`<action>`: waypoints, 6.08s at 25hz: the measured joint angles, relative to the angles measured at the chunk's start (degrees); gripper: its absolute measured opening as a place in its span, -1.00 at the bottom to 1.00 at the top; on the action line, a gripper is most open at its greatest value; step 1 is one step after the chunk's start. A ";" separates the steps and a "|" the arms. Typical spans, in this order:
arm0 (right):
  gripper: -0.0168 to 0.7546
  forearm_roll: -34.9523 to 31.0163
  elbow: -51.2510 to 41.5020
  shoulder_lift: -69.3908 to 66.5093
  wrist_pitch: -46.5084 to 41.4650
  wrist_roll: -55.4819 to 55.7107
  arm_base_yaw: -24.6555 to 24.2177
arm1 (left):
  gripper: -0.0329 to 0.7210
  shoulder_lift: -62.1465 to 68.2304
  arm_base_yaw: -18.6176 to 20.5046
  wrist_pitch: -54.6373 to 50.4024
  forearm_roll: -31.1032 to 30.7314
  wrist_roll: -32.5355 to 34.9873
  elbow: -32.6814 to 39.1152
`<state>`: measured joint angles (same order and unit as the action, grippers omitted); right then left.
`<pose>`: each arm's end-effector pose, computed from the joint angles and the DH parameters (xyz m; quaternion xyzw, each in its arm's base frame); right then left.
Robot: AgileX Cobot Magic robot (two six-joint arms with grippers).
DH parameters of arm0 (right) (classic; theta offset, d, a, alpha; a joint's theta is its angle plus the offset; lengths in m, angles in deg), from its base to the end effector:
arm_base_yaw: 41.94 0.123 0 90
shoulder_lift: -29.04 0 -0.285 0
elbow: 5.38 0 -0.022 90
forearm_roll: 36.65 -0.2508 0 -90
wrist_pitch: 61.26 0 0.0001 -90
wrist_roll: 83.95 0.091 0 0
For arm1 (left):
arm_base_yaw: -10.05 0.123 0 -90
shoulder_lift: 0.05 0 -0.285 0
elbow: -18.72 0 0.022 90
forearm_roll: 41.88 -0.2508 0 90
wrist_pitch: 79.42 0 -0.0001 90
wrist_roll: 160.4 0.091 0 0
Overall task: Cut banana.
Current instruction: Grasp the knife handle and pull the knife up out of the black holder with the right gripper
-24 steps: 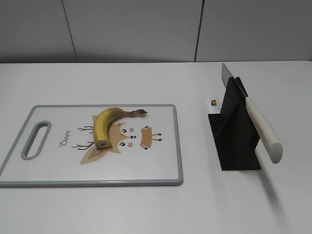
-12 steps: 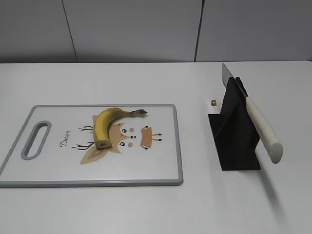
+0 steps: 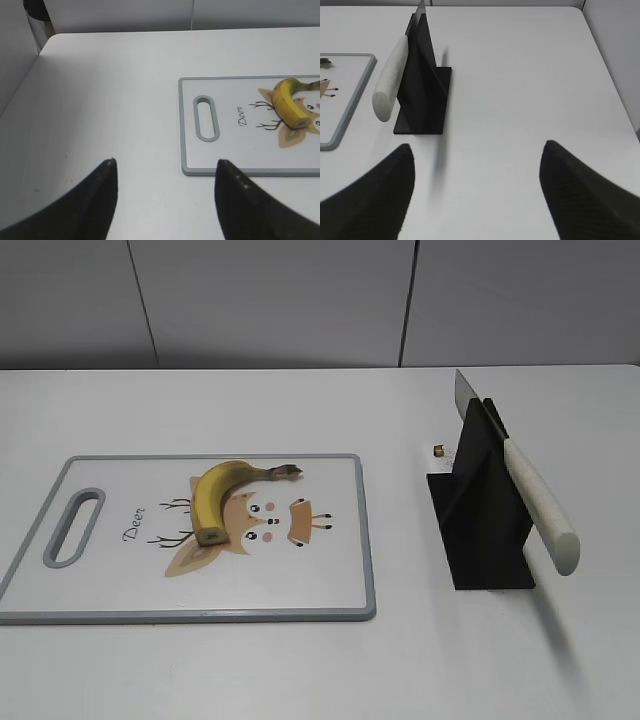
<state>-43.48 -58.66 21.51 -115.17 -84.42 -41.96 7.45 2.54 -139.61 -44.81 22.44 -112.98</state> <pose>0.0080 0.0087 0.2642 0.0003 0.8406 0.0572 0.5387 -0.0052 0.0048 0.2795 0.0755 0.8444 0.0039 0.5304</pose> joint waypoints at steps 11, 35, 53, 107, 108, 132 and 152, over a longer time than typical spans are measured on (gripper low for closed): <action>0.57 -0.85 0.00 0.01 -0.07 0.00 0.00 | 0.65 0.00 0.00 0.00 0.00 0.00 0.00; 0.52 2.29 21.28 -34.80 -14.47 3.50 9.51 | 0.62 0.00 0.00 0.00 0.00 0.00 0.00; 0.52 5.86 33.52 -63.24 -14.23 8.23 27.49 | 0.60 0.00 0.00 0.00 0.00 0.00 0.00; -0.17 -0.26 41.28 -98.86 -9.89 9.63 20.52 | 0.57 0.00 0.00 0.00 0.00 0.00 0.00; -0.24 -0.47 41.28 -98.86 -9.93 9.67 20.52 | 0.57 0.00 0.00 0.00 0.00 0.00 0.00; -0.52 -0.48 41.37 -94.06 -10.34 13.61 20.39 | 0.56 0.00 0.00 0.00 0.00 0.00 0.00; -0.52 0.24 42.65 -85.83 -10.39 15.39 20.39 | 0.55 0.00 0.00 0.00 0.00 0.00 0.00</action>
<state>-43.24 -16.01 -64.32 -125.57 -69.03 -21.57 7.45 2.54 -139.61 -44.81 22.44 -112.98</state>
